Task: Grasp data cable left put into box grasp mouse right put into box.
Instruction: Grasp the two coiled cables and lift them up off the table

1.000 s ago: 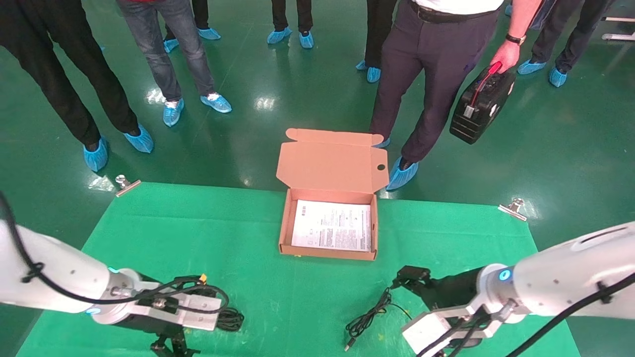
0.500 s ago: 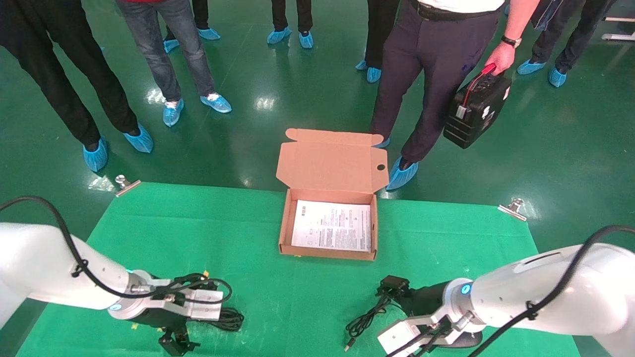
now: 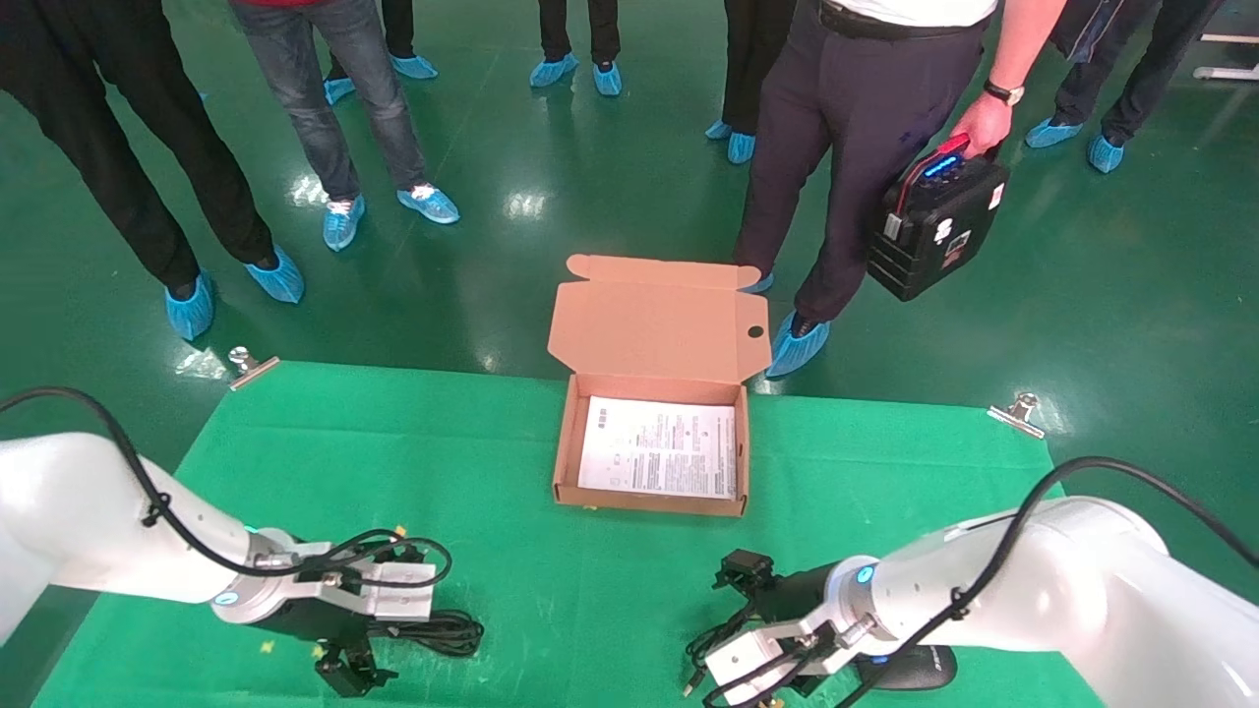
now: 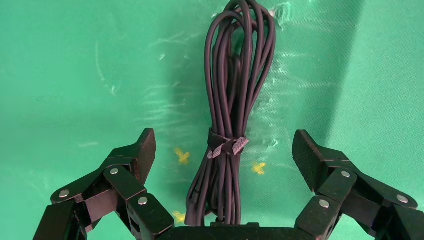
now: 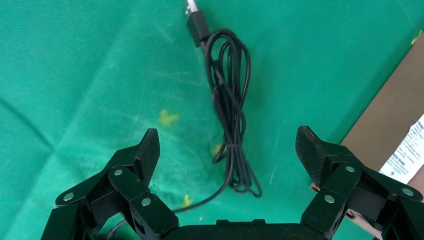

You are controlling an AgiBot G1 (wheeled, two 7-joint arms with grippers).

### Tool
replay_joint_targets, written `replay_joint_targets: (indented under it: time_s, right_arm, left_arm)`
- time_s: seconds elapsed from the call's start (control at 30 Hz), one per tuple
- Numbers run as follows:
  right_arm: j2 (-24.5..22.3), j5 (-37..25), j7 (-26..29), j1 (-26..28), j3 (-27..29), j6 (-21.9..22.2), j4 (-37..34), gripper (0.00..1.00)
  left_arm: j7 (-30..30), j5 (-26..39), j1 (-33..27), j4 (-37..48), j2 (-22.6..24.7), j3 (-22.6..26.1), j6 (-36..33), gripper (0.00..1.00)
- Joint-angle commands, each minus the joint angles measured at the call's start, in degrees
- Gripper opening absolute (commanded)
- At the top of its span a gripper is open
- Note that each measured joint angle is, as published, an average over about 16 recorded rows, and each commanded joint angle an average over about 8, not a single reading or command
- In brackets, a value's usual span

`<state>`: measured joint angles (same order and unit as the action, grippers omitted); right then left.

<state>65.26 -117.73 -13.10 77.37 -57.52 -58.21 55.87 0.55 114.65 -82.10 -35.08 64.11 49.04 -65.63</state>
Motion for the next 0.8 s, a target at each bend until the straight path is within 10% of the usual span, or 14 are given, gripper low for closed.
replay_joint_targets:
  time_s: [0.03,0.1,0.2,0.4,0.53,0.8]
  right_arm:
    - [0.84,0.02,-0.31,-0.01,-0.04,0.53,-1.35,1.00]
    - [1.39,0.00,-0.51,-0.05,-0.07,0.94,-2.30,0.99]
    - [2.04,-0.08,-0.70,-0.12,-0.09,1.54,-3.45,0.66]
    - [2.76,-0.20,-0.99,-0.23,-0.13,2.27,-4.77,0.00]
    - [2.96,-0.22,-1.09,-0.28,-0.16,2.47,-5.17,0.00]
    - [2.78,-0.17,-1.04,-0.27,-0.14,2.36,-4.87,0.00]
  left_arm:
    - [0.88,-0.33,-0.23,1.05,0.18,-0.11,0.04,1.00]
    - [1.50,-0.47,-0.37,1.98,0.31,-0.17,0.20,1.00]
    - [2.19,-0.65,-0.55,3.36,0.54,-0.26,0.49,1.00]
    - [3.01,-1.06,-0.85,5.38,0.93,-0.50,0.85,0.35]
    - [3.27,-1.27,-0.96,5.97,1.03,-0.61,0.95,0.00]
    - [3.06,-1.24,-0.95,5.58,0.97,-0.59,0.89,0.00]
